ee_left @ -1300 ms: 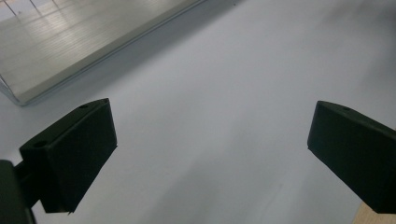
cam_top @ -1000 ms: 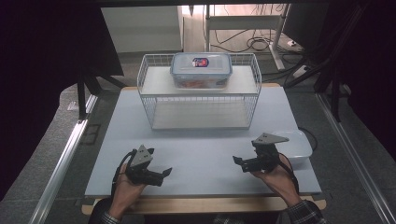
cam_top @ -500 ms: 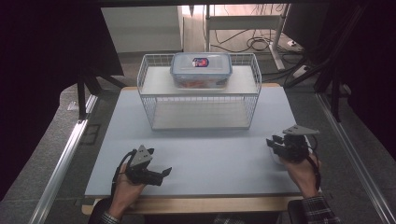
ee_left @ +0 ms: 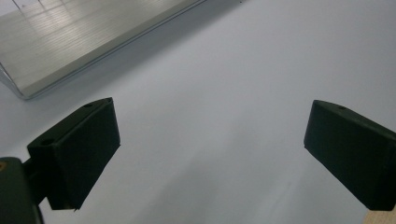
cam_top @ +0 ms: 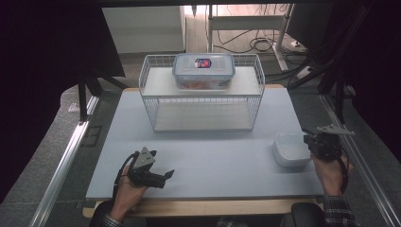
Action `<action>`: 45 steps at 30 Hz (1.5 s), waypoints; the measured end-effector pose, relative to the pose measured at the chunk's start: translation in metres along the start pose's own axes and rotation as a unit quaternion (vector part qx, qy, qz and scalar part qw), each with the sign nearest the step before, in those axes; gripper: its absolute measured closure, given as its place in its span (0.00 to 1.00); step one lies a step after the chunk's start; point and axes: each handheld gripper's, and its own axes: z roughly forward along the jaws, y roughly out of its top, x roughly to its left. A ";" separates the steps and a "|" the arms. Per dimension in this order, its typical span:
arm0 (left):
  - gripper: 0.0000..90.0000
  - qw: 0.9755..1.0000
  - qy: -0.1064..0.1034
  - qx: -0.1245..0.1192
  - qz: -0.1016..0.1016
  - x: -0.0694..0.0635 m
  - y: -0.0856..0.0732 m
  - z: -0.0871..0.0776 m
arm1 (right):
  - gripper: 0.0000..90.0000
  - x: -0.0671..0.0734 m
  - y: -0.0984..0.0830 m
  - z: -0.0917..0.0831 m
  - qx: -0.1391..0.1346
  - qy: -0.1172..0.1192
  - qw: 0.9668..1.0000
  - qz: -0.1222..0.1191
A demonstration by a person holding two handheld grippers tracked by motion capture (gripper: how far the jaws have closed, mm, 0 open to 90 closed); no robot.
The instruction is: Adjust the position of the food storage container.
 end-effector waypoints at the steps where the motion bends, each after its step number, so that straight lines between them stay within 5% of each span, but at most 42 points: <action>1: 0.04 1.000 0.000 0.000 0.000 0.000 0.000 0.000 | 0.99 -0.002 -0.001 0.000 0.000 -0.004 1.000 0.001; 10: 0.04 1.000 0.002 0.002 0.001 0.001 -0.001 0.001 | 0.99 -0.022 -0.009 0.003 0.012 -0.039 0.999 0.013; 17: 0.04 1.000 0.001 0.005 0.000 0.000 -0.001 0.002 | 0.99 -0.022 -0.013 0.008 0.031 -0.037 0.999 0.019; 31: 0.04 1.000 0.001 0.010 0.002 0.000 -0.001 0.003 | 0.99 0.013 -0.008 0.009 0.047 0.034 0.998 0.004; 45: 0.06 1.000 0.006 0.017 0.003 -0.003 0.000 0.003 | 0.99 0.061 -0.004 0.011 0.068 0.111 0.991 -0.035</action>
